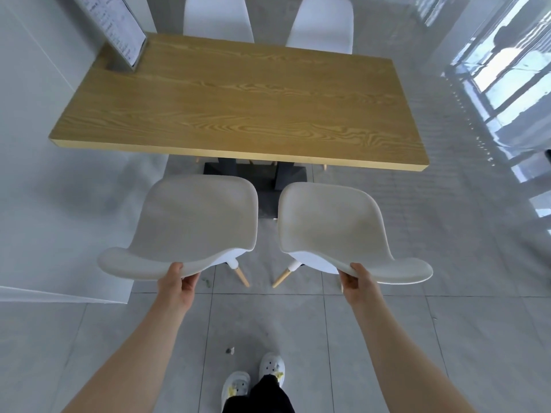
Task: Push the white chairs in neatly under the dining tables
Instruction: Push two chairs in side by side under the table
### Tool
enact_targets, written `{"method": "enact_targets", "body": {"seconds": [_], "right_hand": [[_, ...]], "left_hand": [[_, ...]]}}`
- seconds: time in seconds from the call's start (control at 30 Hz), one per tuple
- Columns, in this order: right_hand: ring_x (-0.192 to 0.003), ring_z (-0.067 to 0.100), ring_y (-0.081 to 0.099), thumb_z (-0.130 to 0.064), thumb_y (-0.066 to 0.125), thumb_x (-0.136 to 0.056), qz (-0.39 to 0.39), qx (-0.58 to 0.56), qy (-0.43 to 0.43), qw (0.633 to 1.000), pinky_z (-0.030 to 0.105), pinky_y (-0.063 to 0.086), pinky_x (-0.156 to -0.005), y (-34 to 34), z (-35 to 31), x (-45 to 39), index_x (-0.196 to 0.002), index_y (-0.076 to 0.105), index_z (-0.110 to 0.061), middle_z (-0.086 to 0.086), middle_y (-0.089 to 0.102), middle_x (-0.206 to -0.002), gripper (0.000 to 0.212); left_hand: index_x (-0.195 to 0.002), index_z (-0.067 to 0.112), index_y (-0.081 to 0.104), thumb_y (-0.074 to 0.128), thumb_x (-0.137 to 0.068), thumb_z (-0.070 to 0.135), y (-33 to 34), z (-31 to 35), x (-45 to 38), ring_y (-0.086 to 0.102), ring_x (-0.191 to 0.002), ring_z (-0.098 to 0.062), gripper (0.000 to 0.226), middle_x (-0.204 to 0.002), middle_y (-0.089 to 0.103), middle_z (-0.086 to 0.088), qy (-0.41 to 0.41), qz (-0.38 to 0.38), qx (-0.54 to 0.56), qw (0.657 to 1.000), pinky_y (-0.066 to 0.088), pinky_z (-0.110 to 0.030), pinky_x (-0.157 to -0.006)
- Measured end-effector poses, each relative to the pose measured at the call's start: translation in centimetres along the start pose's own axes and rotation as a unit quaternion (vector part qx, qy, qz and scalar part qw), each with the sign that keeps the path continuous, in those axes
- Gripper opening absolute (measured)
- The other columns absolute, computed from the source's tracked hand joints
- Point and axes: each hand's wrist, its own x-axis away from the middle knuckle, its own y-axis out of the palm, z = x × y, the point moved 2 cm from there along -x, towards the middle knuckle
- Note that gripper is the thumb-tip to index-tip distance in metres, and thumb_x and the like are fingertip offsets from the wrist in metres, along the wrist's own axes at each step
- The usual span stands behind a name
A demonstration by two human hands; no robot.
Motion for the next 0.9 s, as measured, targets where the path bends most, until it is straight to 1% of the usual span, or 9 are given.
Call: {"method": "enact_targets", "body": {"seconds": [0.13, 0.3, 0.37, 0.43, 0.53, 0.63, 0.73, 0.8, 0.9], "right_hand": [[-0.074, 0.020, 0.066, 0.004, 0.053, -0.087, -0.007, 0.004, -0.005, 1.000, 0.031, 0.060, -0.054, 0.0, -0.4, -0.5, -0.089, 0.056, -0.005, 0.007, 0.064, -0.081, 0.009], [-0.057, 0.017, 0.073, 0.003, 0.053, -0.086, -0.022, 0.012, -0.022, 0.999, 0.031, 0.060, -0.057, -0.4, -0.4, -0.9, -0.105, 0.056, -0.007, 0.008, 0.068, -0.087, 0.022], [-0.054, 0.016, 0.072, 0.001, 0.053, -0.087, -0.022, 0.016, -0.020, 0.999, 0.032, 0.061, -0.058, -0.7, -0.1, -0.8, -0.104, 0.056, -0.008, 0.006, 0.074, -0.072, 0.020], [-0.056, 0.020, 0.073, 0.000, 0.053, -0.088, -0.029, 0.017, -0.015, 0.999, 0.034, 0.061, -0.058, -0.9, 0.0, -0.5, -0.103, 0.056, -0.006, 0.006, 0.074, -0.062, 0.017], [-0.055, 0.028, 0.073, -0.001, 0.049, -0.090, -0.042, 0.077, -0.007, 0.996, 0.032, 0.059, -0.053, -1.0, -0.1, 0.8, -0.095, 0.055, 0.000, 0.014, 0.073, -0.062, 0.007], [-0.054, 0.028, 0.072, 0.001, 0.046, -0.089, -0.030, 0.151, -0.008, 0.988, 0.030, 0.059, -0.052, -2.0, -0.4, 2.7, -0.090, 0.055, 0.001, 0.017, 0.070, -0.081, 0.009], [-0.051, 0.026, 0.071, -0.005, 0.049, -0.092, 0.003, 0.167, -0.018, 0.986, 0.029, 0.058, -0.049, -3.7, -1.3, 3.9, -0.101, 0.055, 0.002, 0.018, 0.066, -0.094, 0.013], [-0.050, 0.025, 0.071, -0.004, 0.051, -0.092, 0.010, 0.160, -0.024, 0.987, 0.029, 0.057, -0.049, -4.6, -2.5, 4.7, -0.107, 0.055, 0.003, 0.018, 0.068, -0.088, 0.017], [-0.053, 0.027, 0.072, -0.001, 0.051, -0.091, -0.002, 0.148, -0.030, 0.989, 0.033, 0.059, -0.051, -5.6, -5.5, 5.5, -0.097, 0.059, 0.003, 0.016, 0.072, -0.074, 0.011]], "left_hand": [[-0.099, 0.013, 0.056, 0.047, -0.091, 0.002, -0.2, 0.0, -0.4, 0.062, -0.085, -0.015, 0.016, -0.095, 0.062, -0.001, -0.003, -0.010, -0.002, 1.000, 0.060, -0.026, -0.059], [-0.116, 0.015, 0.053, 0.045, -0.091, 0.001, 0.0, -0.1, 0.0, 0.063, -0.087, -0.013, 0.030, -0.097, 0.064, 0.002, 0.014, -0.028, -0.002, 1.000, 0.060, -0.026, -0.061], [-0.118, 0.014, 0.053, 0.046, -0.090, 0.001, -0.1, 0.0, 0.2, 0.064, -0.086, -0.013, 0.031, -0.096, 0.064, 0.003, 0.010, -0.033, -0.014, 0.999, 0.060, -0.026, -0.062], [-0.116, 0.012, 0.054, 0.049, -0.091, 0.004, -0.4, 0.2, 0.1, 0.064, -0.086, -0.015, 0.027, -0.095, 0.065, 0.001, 0.001, -0.030, -0.025, 0.999, 0.060, -0.028, -0.064], [-0.109, 0.010, 0.055, 0.053, -0.093, 0.015, -1.4, 0.5, 0.2, 0.068, -0.080, -0.018, 0.017, -0.093, 0.065, -0.003, -0.021, -0.041, -0.056, 0.997, 0.061, -0.030, -0.062], [-0.102, 0.010, 0.057, 0.051, -0.092, 0.026, -2.3, 0.1, 0.7, 0.072, -0.061, -0.022, 0.020, -0.092, 0.066, -0.006, -0.055, -0.056, -0.101, 0.992, 0.061, -0.030, -0.059], [-0.101, 0.009, 0.055, 0.046, -0.089, 0.026, -1.4, -1.2, 2.4, 0.070, -0.069, -0.025, 0.023, -0.096, 0.066, -0.009, -0.086, -0.078, -0.135, 0.984, 0.060, -0.029, -0.054], [-0.093, 0.007, 0.050, 0.043, -0.090, 0.025, 0.4, -2.5, 4.5, 0.066, -0.076, -0.029, 0.020, -0.096, 0.066, -0.012, -0.104, -0.094, -0.147, 0.979, 0.059, -0.031, -0.051], [-0.085, 0.008, 0.047, 0.040, -0.092, 0.019, 4.2, -5.2, 8.4, 0.062, -0.076, -0.031, 0.016, -0.092, 0.064, -0.014, -0.119, -0.123, -0.169, 0.971, 0.059, -0.033, -0.050]]}}
